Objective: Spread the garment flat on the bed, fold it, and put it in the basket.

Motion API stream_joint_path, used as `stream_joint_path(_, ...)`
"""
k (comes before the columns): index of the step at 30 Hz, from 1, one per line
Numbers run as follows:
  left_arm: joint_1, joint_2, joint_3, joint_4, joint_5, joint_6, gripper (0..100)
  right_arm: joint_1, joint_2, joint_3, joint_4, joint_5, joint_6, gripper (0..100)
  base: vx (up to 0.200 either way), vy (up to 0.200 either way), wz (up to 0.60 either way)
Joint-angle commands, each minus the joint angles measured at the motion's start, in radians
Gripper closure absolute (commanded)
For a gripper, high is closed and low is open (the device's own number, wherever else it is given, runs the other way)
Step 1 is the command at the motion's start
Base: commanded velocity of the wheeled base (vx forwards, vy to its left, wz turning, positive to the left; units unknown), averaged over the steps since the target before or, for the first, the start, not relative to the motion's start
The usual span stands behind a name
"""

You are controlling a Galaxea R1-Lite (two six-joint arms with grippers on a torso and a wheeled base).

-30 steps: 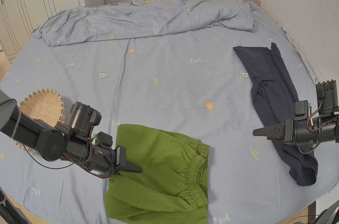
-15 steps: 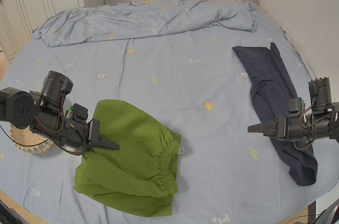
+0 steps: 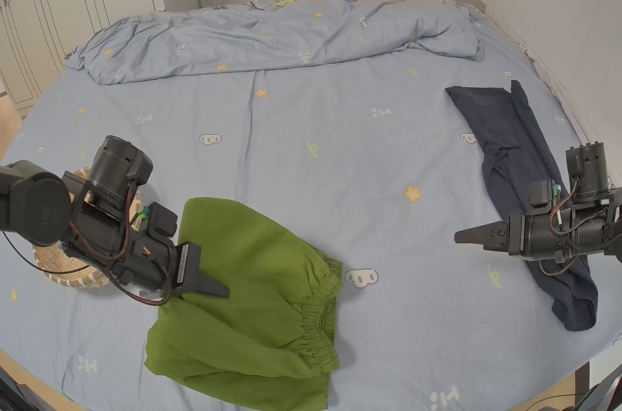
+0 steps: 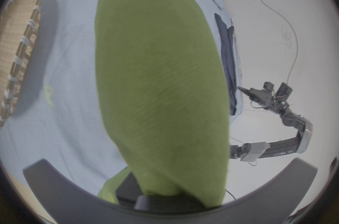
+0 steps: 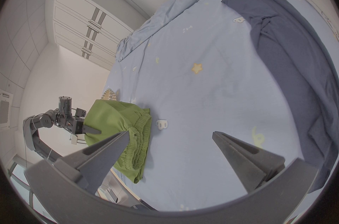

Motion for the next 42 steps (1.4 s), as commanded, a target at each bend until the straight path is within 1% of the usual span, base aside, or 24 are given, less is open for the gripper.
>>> stream_joint_path(1,-0.054,0.009,0.009,0.003,0.055,-0.006,100,0.001,-0.004,0.000,0.002,0.000,0.000,0,0.000,0.200,0.00)
stream_joint_path(11,-0.057,0.007,0.012,0.003,0.055,-0.003,100,0.001,-0.008,0.000,0.002,0.000,0.000,0,0.000,0.200,0.00)
stream_joint_path(17,-0.086,-0.006,0.028,0.003,0.058,0.003,100,0.004,-0.008,0.000,0.003,0.000,0.000,0,0.000,0.200,0.00)
stream_joint_path(20,-0.111,-0.029,0.034,0.003,0.064,0.001,100,0.004,-0.010,0.000,0.002,0.000,0.000,0,0.000,0.000,0.00)
stream_joint_path(23,-0.140,-0.057,0.035,0.006,0.096,0.006,100,0.004,-0.010,0.000,0.003,0.000,0.000,0,0.000,0.000,0.00)
stream_joint_path(24,-0.180,-0.083,0.019,0.043,0.104,0.034,100,0.005,-0.010,-0.001,0.003,0.000,0.000,0,0.000,0.000,0.00)
stream_joint_path(25,-0.180,-0.083,0.019,0.043,0.104,0.034,100,0.005,-0.010,-0.001,0.003,0.000,0.000,0,0.000,0.000,0.00)
stream_joint_path(26,-0.196,-0.088,-0.006,0.074,0.107,0.070,100,0.007,-0.010,-0.004,0.003,0.000,0.000,0,0.000,0.000,0.00)
stream_joint_path(27,-0.200,-0.088,-0.017,0.084,0.109,0.080,100,0.007,-0.010,-0.004,0.003,0.000,0.000,0,0.000,0.000,0.00)
stream_joint_path(29,-0.223,-0.091,-0.124,0.195,0.144,0.141,100,0.011,-0.018,-0.001,0.003,0.000,0.000,0,0.000,0.000,0.00)
stream_joint_path(31,-0.226,-0.097,-0.188,0.268,0.173,0.172,100,0.010,-0.030,-0.003,0.006,0.000,0.000,0,0.000,0.000,0.00)
stream_joint_path(33,-0.216,-0.117,-0.221,0.310,0.181,0.238,100,0.010,-0.035,-0.001,0.006,0.000,0.000,0,0.000,0.000,0.00)
stream_joint_path(34,-0.216,-0.117,-0.221,0.310,0.181,0.238,100,0.010,-0.035,-0.001,0.006,0.000,0.000,0,0.000,0.000,0.00)
stream_joint_path(35,-0.195,-0.145,-0.228,0.327,0.182,0.328,100,0.010,-0.045,-0.001,0.006,0.000,0.002,0,0.000,0.000,0.00)
stream_joint_path(38,-0.166,-0.204,-0.228,0.337,0.184,0.429,100,0.011,-0.048,-0.001,0.008,0.000,0.002,0,0.000,0.000,0.00)
stream_joint_path(42,-0.155,-0.280,-0.242,0.336,0.187,0.460,100,0.011,-0.055,0.000,0.008,0.000,0.002,0,0.000,0.000,0.00)
